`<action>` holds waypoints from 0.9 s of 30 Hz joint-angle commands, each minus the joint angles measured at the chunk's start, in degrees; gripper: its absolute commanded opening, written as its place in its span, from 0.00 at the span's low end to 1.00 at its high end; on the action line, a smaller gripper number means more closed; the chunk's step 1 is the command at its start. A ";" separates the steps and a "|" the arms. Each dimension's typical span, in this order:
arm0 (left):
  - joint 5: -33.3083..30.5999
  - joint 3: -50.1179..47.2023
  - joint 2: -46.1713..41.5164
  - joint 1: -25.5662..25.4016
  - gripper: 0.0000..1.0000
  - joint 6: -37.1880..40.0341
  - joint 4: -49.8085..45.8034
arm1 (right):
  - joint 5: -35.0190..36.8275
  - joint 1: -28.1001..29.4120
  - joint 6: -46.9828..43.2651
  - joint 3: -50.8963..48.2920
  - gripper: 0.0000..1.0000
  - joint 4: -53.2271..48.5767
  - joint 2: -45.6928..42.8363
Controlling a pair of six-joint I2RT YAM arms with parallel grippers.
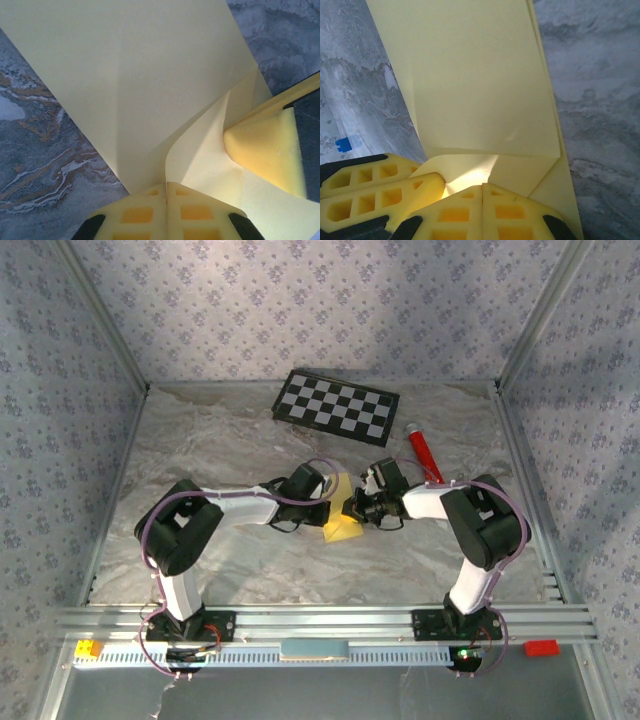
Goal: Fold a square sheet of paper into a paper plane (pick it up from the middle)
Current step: Fold the triangle a second time at the center of the table.
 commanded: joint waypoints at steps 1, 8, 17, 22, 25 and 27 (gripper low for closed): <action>-1.34 0.69 -0.78 0.12 0.15 -2.40 -7.15 | 3.63 -0.68 -2.67 -1.18 0.00 -5.39 1.95; -6.79 3.09 -8.78 0.18 0.32 -7.37 -12.86 | 4.02 -1.21 -3.54 -0.09 0.00 -6.93 1.71; 8.98 2.34 -11.85 -0.21 0.15 -12.35 -4.85 | 4.10 -1.23 -3.22 -0.05 0.00 -6.92 1.60; 15.71 4.91 -6.52 -1.26 0.09 -13.06 -2.42 | 3.78 -1.23 -2.86 -0.25 0.00 -6.32 1.77; 16.68 6.64 -3.72 -2.10 0.07 -13.41 -2.39 | 3.53 -1.24 -2.80 -0.18 0.00 -6.09 1.95; 16.73 7.10 -2.30 -2.37 0.07 -13.89 -2.40 | 3.57 -1.23 -2.58 -0.16 0.00 -5.97 1.95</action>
